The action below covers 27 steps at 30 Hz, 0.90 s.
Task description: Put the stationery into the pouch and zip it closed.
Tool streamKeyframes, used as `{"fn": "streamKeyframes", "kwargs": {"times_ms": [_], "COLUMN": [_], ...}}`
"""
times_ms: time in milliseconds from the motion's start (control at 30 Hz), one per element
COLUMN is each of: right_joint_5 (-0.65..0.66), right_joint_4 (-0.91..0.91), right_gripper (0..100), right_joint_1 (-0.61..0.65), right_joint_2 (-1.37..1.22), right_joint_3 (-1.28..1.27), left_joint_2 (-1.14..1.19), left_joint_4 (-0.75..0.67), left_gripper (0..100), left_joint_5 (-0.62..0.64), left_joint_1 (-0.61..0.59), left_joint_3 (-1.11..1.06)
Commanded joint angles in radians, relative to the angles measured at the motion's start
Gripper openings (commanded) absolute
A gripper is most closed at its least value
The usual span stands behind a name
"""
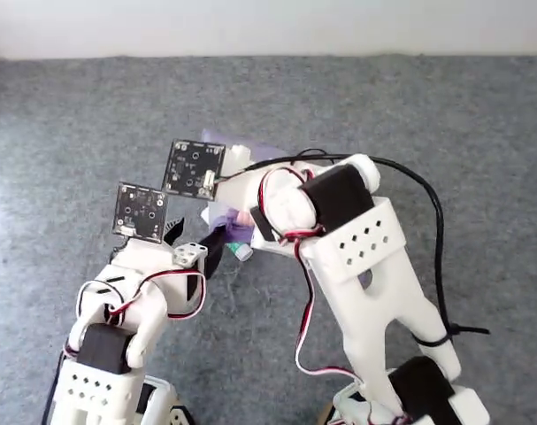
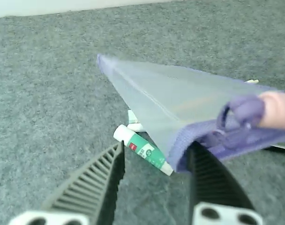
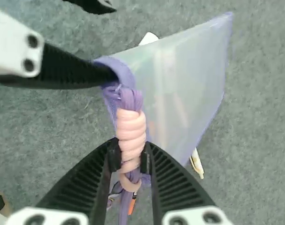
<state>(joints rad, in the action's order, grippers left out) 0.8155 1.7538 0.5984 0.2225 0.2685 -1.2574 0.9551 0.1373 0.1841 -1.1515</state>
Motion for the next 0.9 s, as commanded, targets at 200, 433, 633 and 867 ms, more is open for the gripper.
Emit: {"fn": "streamKeyframes", "kwargs": {"times_ms": [200,433,633,867], "right_joint_5": [-0.009,-0.009,-0.008,-0.008], "right_joint_4": [0.042,0.042,0.042,0.041], "right_gripper": [0.9,0.9,0.9,0.9], "right_joint_1": [-0.054,-0.18,-0.346,-0.498], "right_joint_2": [0.156,0.208,0.252,0.271], "right_joint_3": [-0.06,-0.06,-0.06,-0.06], "left_joint_2": [0.008,0.008,0.002,0.002], "left_joint_4": [-0.032,-0.008,0.123,0.195], "left_gripper": [1,1,1,1], "left_joint_5": [-0.012,-0.014,-0.009,-0.012], "left_joint_1": [-0.008,-0.008,-0.015,-0.008], "left_joint_3": [0.005,0.013,0.073,0.114]}}
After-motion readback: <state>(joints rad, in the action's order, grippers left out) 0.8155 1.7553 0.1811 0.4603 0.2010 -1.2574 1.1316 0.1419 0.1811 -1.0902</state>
